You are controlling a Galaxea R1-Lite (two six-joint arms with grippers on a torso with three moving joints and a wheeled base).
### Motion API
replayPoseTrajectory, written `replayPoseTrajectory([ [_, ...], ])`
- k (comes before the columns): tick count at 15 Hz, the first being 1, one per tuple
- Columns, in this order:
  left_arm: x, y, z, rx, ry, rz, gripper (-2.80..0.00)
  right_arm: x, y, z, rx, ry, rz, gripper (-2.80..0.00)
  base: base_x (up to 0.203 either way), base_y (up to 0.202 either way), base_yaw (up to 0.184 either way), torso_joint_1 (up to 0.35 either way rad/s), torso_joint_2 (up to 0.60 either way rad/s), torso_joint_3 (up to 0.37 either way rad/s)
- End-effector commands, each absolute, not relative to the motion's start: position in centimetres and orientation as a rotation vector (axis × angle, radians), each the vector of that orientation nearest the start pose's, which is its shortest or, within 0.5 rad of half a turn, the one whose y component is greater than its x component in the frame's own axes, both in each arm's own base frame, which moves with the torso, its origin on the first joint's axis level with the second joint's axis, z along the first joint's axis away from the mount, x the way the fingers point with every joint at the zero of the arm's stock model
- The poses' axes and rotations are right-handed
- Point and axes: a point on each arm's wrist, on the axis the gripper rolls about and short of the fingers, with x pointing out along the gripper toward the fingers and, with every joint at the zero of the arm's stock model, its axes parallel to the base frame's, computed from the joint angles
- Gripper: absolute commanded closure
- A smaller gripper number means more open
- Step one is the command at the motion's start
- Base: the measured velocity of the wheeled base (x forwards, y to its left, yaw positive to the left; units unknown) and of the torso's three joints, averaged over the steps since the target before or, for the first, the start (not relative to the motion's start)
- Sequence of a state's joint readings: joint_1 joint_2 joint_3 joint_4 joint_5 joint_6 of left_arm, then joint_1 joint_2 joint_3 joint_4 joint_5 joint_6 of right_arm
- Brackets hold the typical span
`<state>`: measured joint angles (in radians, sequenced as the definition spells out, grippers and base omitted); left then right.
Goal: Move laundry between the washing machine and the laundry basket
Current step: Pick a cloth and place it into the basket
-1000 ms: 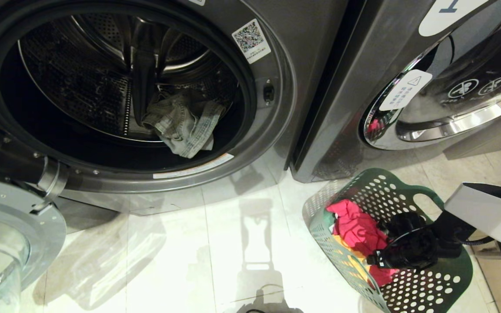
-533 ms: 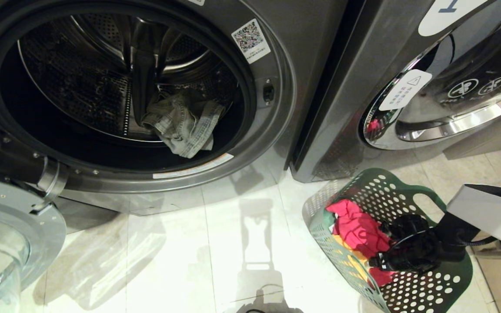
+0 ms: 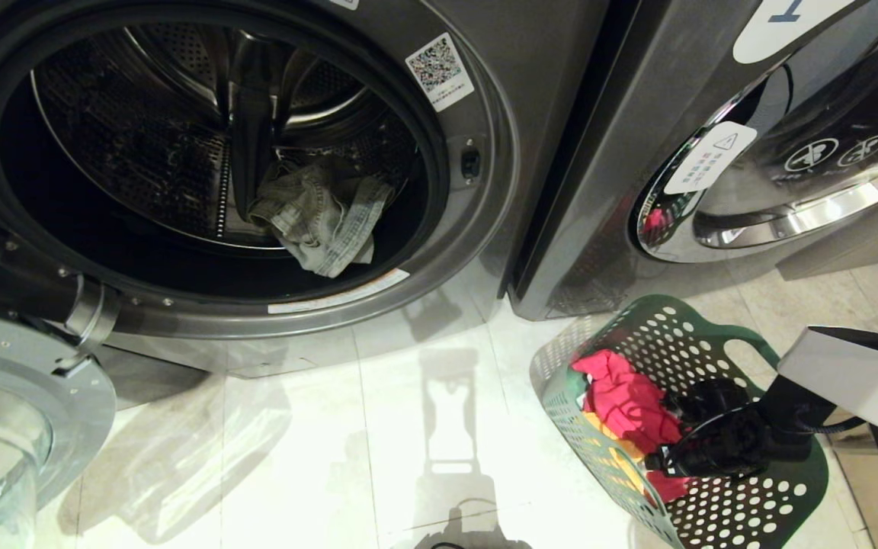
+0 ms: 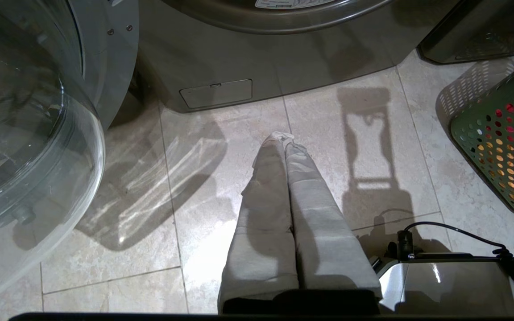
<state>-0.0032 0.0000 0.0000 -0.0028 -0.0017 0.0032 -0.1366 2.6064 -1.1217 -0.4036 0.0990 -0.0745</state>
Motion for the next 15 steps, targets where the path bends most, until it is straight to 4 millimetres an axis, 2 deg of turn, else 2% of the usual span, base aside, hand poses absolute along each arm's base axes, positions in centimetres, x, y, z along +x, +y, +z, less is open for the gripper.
replayPoseTrajectory([
  [1, -2.3, 0.0, 7.6, 0.003, -0.002, -0.005, 0.00, 39.5, -5.2, -8.2, 0.059, 1.024, -0.002, -2.80, 0.000, 0.000, 0.000, 0.000, 0.00, 0.000],
  [4, -2.3, 0.0, 7.6, 0.003, -0.003, -0.005, 0.00, 38.3, -5.0, 1.2, 0.052, 0.836, -0.019, -2.80, 0.000, 0.000, 0.000, 0.000, 0.00, 0.000],
  [5, -2.3, 0.0, 7.6, 0.003, -0.002, -0.005, 0.00, 36.8, -4.8, 4.1, 0.051, 0.785, -0.022, -2.80, 0.000, 0.000, 0.000, 0.000, 0.00, 0.000],
  [6, -2.3, 0.0, 7.6, 0.003, -0.003, -0.005, 0.00, 34.9, -4.5, 5.8, 0.050, 0.770, -0.023, -2.80, 0.000, 0.000, 0.000, 0.000, 0.00, 0.000],
  [8, -2.3, 0.0, 7.6, 0.003, -0.003, -0.005, 0.00, 30.1, -3.8, 6.5, 0.053, 0.814, -0.043, -2.80, 0.000, 0.000, 0.000, 0.000, 0.00, 0.000],
  [11, -2.3, 0.0, 7.6, 0.003, -0.002, -0.005, 0.00, 26.3, -3.2, 8.7, 0.027, 0.730, -0.124, -2.80, 0.000, 0.000, 0.000, 0.000, 0.00, 0.000],
  [14, -2.3, 0.0, 7.6, 0.003, -0.002, -0.005, 0.00, 22.4, -1.3, 10.7, -0.013, 0.625, -0.100, -2.80, 0.000, 0.000, 0.000, 0.000, 0.00, 0.000],
  [15, -2.3, 0.0, 7.6, 0.003, -0.002, -0.005, 0.00, 20.8, -0.7, 10.8, -0.026, 0.618, -0.082, -2.80, 0.000, 0.000, 0.000, 0.000, 0.00, 0.000],
])
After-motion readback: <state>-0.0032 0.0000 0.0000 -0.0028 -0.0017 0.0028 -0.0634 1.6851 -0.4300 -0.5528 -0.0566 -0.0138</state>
